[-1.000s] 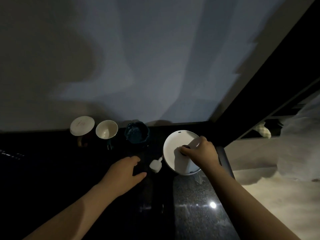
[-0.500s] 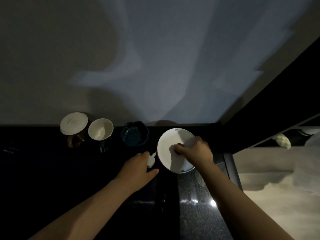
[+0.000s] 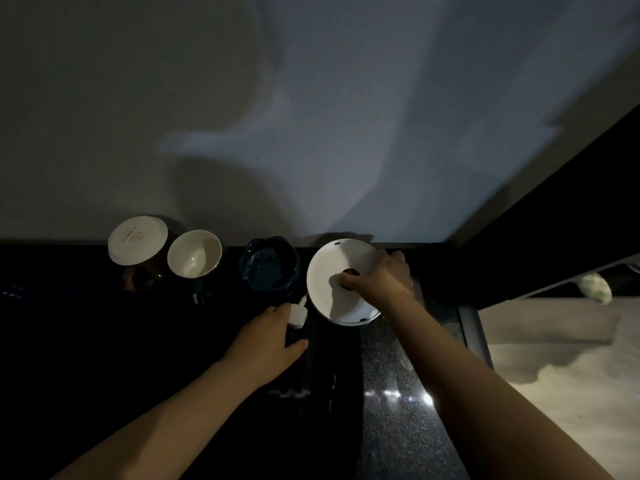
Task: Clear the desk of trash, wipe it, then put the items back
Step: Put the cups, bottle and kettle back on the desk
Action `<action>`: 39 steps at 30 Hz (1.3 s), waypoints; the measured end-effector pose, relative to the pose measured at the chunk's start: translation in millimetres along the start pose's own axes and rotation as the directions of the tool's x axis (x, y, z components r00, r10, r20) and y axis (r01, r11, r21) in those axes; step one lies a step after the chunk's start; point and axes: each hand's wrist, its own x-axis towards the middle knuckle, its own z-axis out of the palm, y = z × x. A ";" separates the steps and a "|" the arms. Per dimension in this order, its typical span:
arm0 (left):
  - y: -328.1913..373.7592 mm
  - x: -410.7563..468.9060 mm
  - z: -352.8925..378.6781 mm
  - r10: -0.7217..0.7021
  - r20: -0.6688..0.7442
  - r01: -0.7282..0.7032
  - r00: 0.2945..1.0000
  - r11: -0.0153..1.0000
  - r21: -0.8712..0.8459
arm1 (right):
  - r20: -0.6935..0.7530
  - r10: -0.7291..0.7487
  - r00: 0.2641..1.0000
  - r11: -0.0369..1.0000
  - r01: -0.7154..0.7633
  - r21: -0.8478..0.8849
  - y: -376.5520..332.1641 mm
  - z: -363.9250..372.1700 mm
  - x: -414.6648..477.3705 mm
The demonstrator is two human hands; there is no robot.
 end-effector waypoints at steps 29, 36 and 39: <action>-6.3 16.7 -3.3 -0.027 0.018 0.025 0.999 0.996 0.081 | -0.034 -0.241 0.970 0.967 0.243 0.076 19.6 22.4 13.5; -8.6 20.2 -6.6 -0.045 -0.011 0.045 0.999 0.994 0.096 | -0.035 -0.290 0.956 0.922 0.289 0.256 27.5 19.6 18.6; -8.6 20.5 -6.7 -0.049 -0.015 0.051 0.999 0.992 0.116 | -0.036 -0.301 0.953 0.921 0.300 0.249 28.3 22.7 20.2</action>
